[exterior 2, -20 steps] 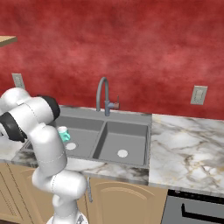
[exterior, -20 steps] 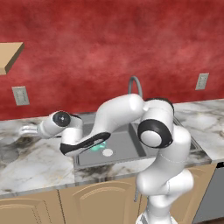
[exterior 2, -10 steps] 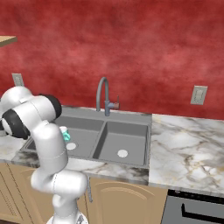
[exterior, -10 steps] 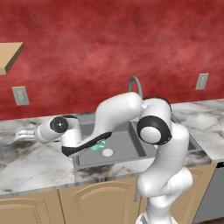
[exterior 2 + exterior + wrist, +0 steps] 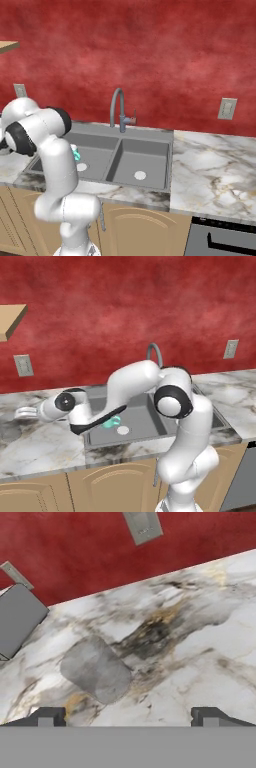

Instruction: Place the mug in the left basin and the glass cup in the right basin of the sink.

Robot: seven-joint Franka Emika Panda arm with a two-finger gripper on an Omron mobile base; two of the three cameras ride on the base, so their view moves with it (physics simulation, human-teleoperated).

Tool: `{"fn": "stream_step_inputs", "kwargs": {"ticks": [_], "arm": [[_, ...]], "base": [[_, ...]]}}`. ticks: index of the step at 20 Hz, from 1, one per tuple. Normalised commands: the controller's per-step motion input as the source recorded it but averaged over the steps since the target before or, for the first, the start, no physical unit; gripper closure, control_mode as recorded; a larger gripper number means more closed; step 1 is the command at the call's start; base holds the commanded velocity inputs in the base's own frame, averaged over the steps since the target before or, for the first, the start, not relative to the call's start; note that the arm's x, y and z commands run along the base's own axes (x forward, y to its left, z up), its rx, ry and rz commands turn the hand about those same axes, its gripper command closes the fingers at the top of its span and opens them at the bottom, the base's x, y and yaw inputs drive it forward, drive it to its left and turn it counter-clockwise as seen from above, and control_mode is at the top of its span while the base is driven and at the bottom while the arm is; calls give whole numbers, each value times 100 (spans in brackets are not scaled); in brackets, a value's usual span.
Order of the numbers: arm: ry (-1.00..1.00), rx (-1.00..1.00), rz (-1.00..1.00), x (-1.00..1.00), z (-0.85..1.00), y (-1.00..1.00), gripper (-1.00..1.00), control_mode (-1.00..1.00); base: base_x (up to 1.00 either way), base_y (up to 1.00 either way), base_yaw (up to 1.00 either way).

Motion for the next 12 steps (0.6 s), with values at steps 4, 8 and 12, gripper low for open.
{"fn": "stream_step_inputs", "kwargs": {"ticks": [4, 8, 12], "arm": [[0, 0, 0, 1, 9, 20, -100, -100], [0, 0, 0, 2, 10, 13, -100, -100], [0, 0, 0, 5, 6, 3, -100, -100]], "base": [[0, 0, 0], [0, 0, 0], [0, 0, 0]]}}
